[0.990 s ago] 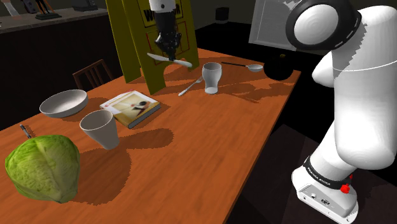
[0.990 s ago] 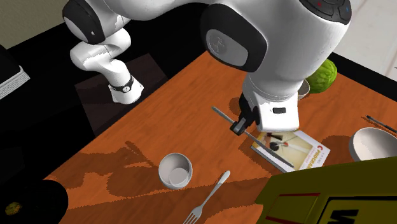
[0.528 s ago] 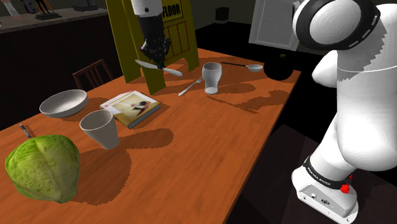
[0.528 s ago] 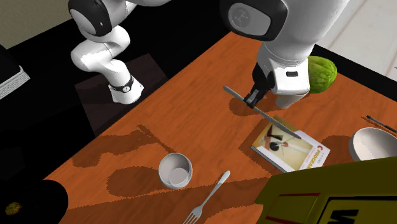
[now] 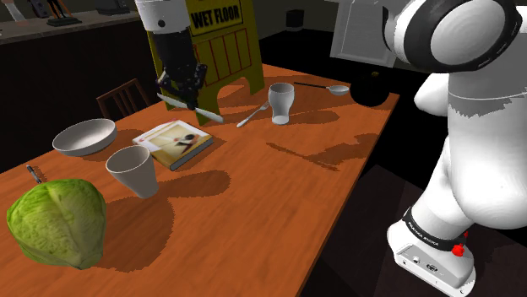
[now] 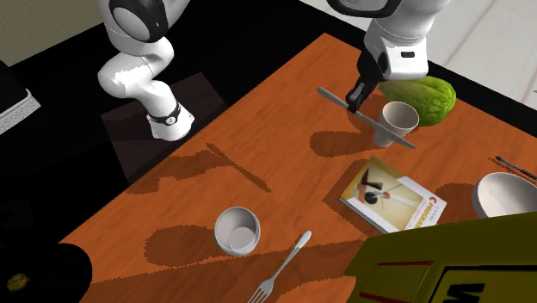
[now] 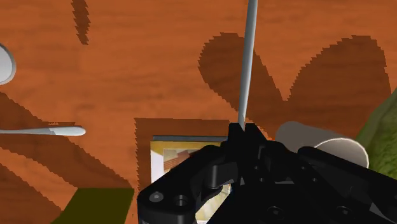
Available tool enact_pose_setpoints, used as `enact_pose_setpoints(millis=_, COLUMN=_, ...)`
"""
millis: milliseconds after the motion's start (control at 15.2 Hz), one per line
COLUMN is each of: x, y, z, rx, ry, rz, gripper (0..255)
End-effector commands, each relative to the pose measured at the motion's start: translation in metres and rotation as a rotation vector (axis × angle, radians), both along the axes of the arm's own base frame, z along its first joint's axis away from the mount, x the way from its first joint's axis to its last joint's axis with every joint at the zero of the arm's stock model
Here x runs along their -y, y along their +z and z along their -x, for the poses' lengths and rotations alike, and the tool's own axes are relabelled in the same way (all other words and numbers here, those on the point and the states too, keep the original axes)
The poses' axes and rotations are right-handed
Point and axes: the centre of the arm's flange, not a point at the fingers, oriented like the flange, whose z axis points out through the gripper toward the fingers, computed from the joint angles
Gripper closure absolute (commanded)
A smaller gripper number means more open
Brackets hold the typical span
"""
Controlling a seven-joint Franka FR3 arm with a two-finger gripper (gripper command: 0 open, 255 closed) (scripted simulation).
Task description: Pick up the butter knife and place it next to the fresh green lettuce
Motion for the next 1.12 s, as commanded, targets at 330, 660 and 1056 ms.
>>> enact_pose_setpoints(millis=330, x=-0.08, y=0.002, z=0.046, rx=0.0, ry=-0.001, rz=0.0, gripper=255)
enact_pose_setpoints(millis=660, x=-0.137, y=0.002, z=0.078, rx=0.0, ry=-0.001, rz=0.0, gripper=255)
enact_pose_setpoints(millis=1056, x=-0.149, y=-0.025, z=0.085, rx=0.0, ry=-0.001, rz=0.0, gripper=255)
